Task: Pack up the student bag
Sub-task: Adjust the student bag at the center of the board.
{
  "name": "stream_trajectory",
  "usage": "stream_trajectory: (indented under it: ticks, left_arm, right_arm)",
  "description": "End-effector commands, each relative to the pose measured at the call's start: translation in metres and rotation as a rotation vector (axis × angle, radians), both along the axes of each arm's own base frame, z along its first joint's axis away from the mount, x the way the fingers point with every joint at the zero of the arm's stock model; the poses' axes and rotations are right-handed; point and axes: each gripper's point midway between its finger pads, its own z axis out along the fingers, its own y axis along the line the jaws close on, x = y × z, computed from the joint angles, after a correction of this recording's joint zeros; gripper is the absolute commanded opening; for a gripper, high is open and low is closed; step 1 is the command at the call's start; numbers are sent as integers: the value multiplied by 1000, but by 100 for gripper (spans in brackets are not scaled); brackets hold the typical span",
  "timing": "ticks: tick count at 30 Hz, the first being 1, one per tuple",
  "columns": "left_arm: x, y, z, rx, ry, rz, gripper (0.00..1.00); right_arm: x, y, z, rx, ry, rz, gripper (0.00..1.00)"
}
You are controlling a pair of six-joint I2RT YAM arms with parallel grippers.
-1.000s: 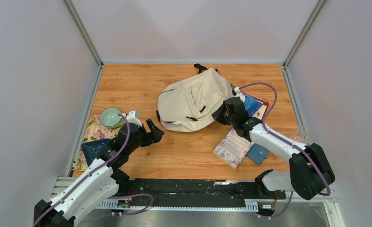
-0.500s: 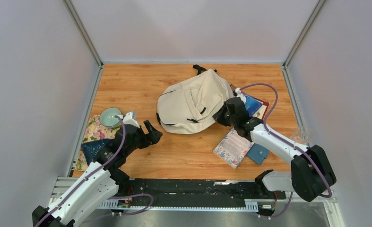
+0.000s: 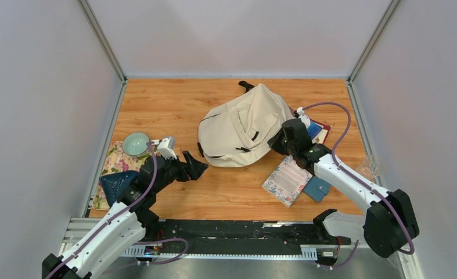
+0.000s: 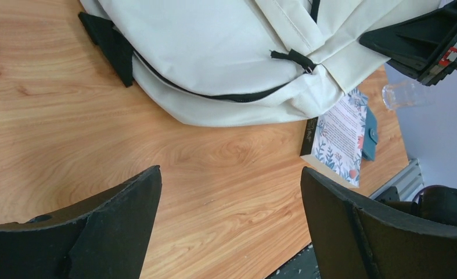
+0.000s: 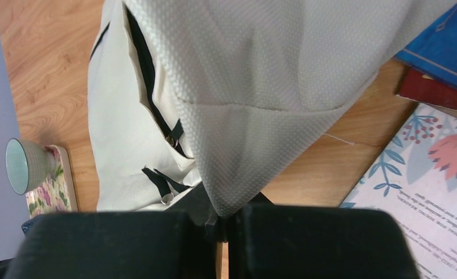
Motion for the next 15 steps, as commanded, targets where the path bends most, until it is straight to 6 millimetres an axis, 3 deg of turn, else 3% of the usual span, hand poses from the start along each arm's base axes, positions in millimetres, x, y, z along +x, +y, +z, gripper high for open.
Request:
stream_trajectory:
  ticks: [1, 4, 10, 15]
  left_arm:
    - [6, -8, 17, -30, -76, -30, 97]
    - [3, -13, 16, -2, -67, -84, 97]
    - [-2, -18, 7, 38, -55, -151, 97]
    - [-3, -19, 2, 67, -55, -178, 98]
  right_arm:
    - [13, -27, 41, 9, -119, -129, 1]
    - [10, -40, 49, 0, -152, -183, 1]
    - [7, -65, 48, -29, -168, -298, 1]
    - [7, -72, 45, -12, -187, -348, 1]
